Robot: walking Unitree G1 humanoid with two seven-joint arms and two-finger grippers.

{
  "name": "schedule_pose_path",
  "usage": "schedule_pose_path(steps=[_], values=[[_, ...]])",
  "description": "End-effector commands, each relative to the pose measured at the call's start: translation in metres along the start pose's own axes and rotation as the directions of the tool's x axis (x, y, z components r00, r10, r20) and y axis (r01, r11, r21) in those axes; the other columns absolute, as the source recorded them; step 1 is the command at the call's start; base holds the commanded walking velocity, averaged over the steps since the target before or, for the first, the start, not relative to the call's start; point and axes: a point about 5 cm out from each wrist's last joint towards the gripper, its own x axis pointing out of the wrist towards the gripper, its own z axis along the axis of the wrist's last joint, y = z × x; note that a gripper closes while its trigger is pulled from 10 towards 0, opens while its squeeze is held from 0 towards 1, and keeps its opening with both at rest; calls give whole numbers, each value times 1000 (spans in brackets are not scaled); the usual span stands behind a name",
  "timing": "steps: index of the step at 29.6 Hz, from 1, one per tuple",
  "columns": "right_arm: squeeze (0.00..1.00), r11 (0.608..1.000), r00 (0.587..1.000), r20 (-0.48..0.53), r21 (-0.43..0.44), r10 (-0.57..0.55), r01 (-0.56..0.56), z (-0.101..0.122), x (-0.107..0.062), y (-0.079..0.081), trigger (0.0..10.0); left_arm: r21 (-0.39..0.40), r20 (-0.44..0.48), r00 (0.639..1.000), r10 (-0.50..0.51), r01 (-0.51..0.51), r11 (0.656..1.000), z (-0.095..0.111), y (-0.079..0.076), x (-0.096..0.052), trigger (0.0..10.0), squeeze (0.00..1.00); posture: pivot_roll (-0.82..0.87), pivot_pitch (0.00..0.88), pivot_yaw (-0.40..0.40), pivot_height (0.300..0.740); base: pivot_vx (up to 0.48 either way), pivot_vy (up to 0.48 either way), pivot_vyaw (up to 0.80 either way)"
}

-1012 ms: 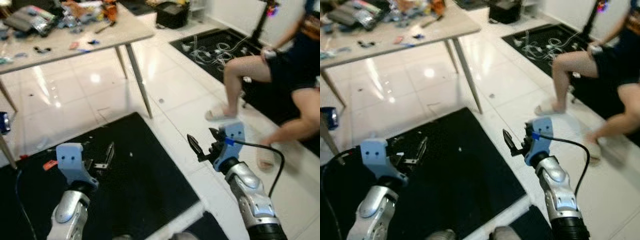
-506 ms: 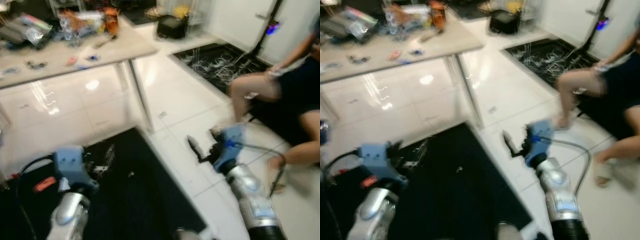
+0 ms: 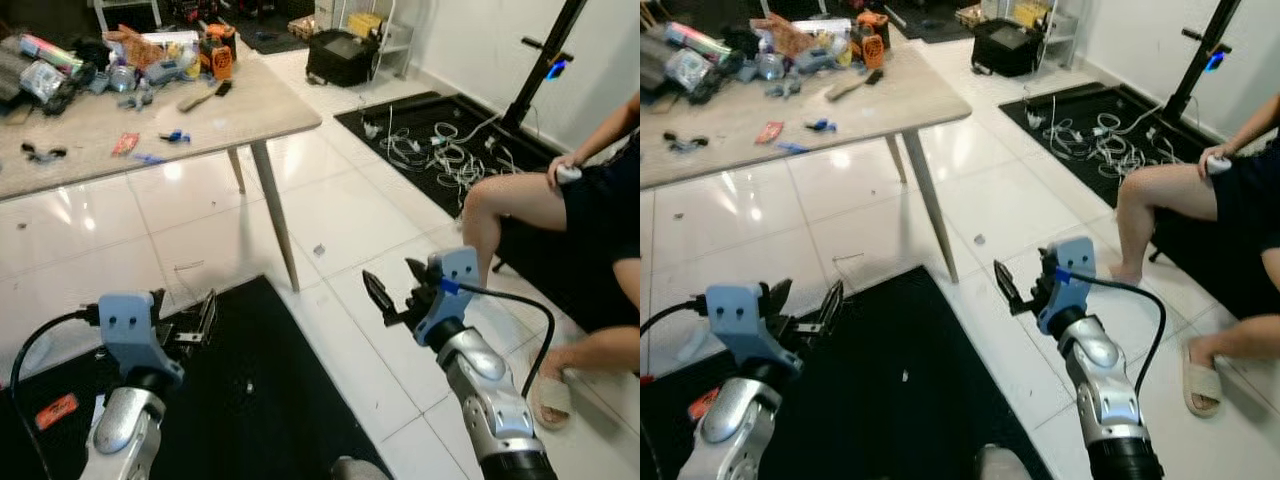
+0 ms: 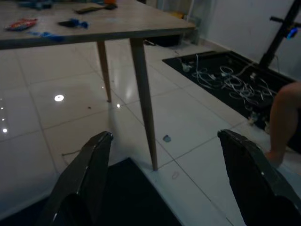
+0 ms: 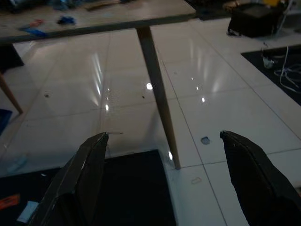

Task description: Picking trash to rubbish bin

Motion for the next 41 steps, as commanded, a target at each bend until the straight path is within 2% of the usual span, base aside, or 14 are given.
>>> schedule_pose_path(steps=[1, 12, 41], values=[[0, 1000, 1000, 7, 6, -4, 4, 2, 0, 0, 10000, 17, -17, 1000, 6, -6, 1000, -2, 2, -4, 10000, 0, -85, 0, -24, 740, 480, 0, 0], [0, 1000, 1000, 5, 1, -2, 2, 3, 0, 1, 10000, 17, -16, 1000, 7, -7, 1000, -1, 3, -4, 10000, 0, -85, 0, -23, 740, 448, 0, 0], [0, 1000, 1000, -5, -14, 13, -13, 2, -1, 2, 10000, 13, -19, 1000, 6, -5, 1000, -1, 2, -5, 10000, 0, -88, 0, -23, 740, 456, 0, 787]])
